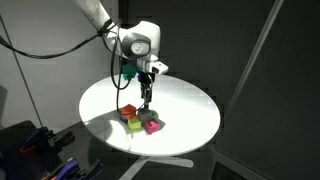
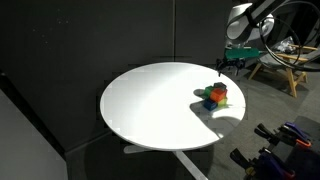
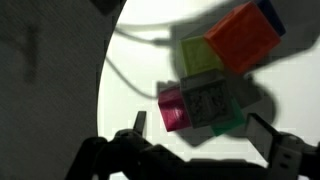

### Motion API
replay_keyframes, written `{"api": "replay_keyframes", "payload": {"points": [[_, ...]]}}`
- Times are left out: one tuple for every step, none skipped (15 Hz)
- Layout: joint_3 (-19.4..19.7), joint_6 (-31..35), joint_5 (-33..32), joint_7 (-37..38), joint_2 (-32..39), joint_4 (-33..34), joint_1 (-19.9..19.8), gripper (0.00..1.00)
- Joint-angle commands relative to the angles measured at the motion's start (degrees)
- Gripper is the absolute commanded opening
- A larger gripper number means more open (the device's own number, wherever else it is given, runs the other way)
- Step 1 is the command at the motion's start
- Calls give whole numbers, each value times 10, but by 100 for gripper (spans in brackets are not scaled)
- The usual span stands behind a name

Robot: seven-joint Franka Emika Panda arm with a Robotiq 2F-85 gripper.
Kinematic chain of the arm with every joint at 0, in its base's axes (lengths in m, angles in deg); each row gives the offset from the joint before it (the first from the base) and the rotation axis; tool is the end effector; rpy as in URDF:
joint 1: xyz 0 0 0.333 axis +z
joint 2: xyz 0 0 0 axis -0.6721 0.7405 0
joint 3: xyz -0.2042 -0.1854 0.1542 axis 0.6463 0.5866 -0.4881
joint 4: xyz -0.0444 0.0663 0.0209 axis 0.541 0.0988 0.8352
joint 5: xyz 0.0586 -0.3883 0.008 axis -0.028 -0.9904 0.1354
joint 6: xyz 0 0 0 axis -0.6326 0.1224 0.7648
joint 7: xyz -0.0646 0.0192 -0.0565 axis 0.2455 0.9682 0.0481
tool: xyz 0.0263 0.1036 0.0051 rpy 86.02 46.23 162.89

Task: Pick up the gray block and put it on the left side of the stacked blocks on the table, move the gray block a little to the right

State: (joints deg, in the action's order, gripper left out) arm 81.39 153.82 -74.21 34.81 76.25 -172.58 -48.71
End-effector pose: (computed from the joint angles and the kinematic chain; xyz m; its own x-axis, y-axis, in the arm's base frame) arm 0.5402 -0.1423 0.2669 0.7499 -0.6616 -0.0044 -0.6595 -0.7480 0.0741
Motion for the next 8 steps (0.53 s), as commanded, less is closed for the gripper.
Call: {"api": "replay_keyframes", "payload": {"points": [[12, 15, -7, -18, 17, 8, 10, 100], [13, 18, -6, -21, 21, 9, 11, 100], [14, 21, -6, -23, 24, 10, 12, 100], [15, 23, -5, -25, 27, 12, 13, 100], [16, 25, -5, -27, 30, 13, 13, 100], [16, 27, -4, -29, 32, 15, 14, 100], [16, 28, -4, -30, 35, 17, 15, 100], [16, 28, -3, -30, 37, 19, 16, 100]]}}
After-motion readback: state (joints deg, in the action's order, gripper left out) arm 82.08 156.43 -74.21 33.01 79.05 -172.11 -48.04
